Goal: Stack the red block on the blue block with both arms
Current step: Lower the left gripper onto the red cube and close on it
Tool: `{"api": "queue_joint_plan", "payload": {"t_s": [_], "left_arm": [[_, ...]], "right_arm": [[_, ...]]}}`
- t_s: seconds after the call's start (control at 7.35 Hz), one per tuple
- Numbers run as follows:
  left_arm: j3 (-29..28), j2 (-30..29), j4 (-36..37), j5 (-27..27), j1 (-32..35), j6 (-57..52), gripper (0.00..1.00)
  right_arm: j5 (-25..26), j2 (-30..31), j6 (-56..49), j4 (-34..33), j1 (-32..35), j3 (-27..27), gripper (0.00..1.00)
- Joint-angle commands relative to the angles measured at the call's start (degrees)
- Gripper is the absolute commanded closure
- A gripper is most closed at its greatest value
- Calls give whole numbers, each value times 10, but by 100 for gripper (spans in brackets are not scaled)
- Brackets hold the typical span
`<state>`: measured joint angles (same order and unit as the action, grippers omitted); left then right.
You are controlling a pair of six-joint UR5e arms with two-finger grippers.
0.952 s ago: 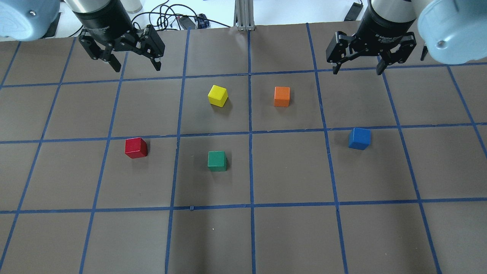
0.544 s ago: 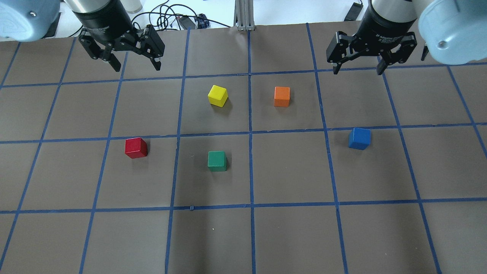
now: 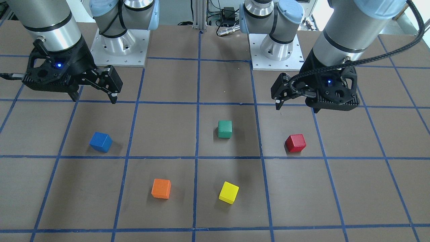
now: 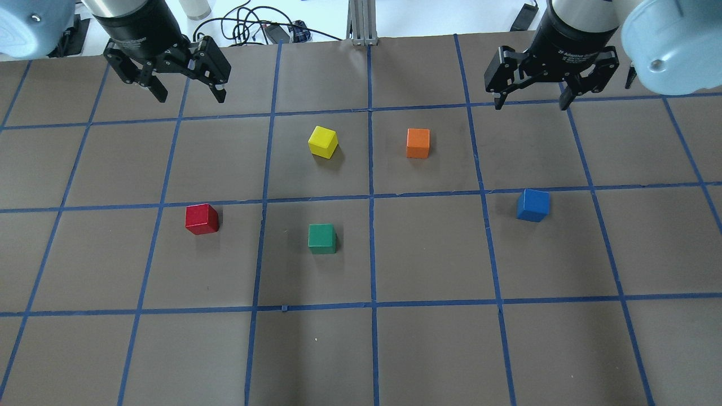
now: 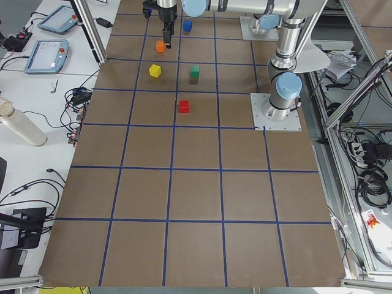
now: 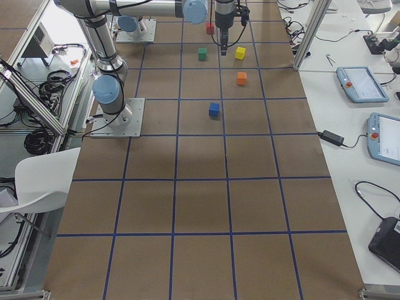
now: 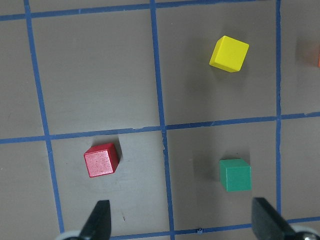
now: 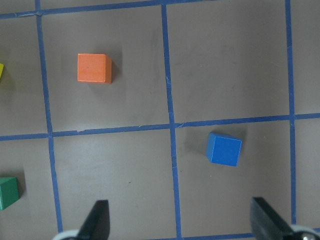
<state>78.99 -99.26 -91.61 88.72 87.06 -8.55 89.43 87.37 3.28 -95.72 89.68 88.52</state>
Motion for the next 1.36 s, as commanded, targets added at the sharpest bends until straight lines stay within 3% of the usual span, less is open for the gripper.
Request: {"api": "queue_joint_plan", "payload": {"t_s": [0.0, 0.27, 0.54, 0.68, 0.95, 1.22], "left_arm": [[32, -10, 20, -3, -63, -57, 0], [118, -17, 139, 0, -90, -92, 0], [243, -23, 298, 1, -104, -89, 0], [292, -28, 335, 2, -106, -67, 0], [338, -43, 351, 2, -107, 22, 0], [391, -55, 421, 4, -107, 26, 0]], "right_arm": [[0, 0, -1, 1, 0, 0, 0], [0, 0, -2, 1, -1, 1, 0], [0, 1, -1, 1, -1, 4, 0], [0, 1, -2, 1, 0, 5, 0], [1, 1, -2, 1, 0, 5, 0], [1, 1, -1, 2, 0, 5, 0]]}}
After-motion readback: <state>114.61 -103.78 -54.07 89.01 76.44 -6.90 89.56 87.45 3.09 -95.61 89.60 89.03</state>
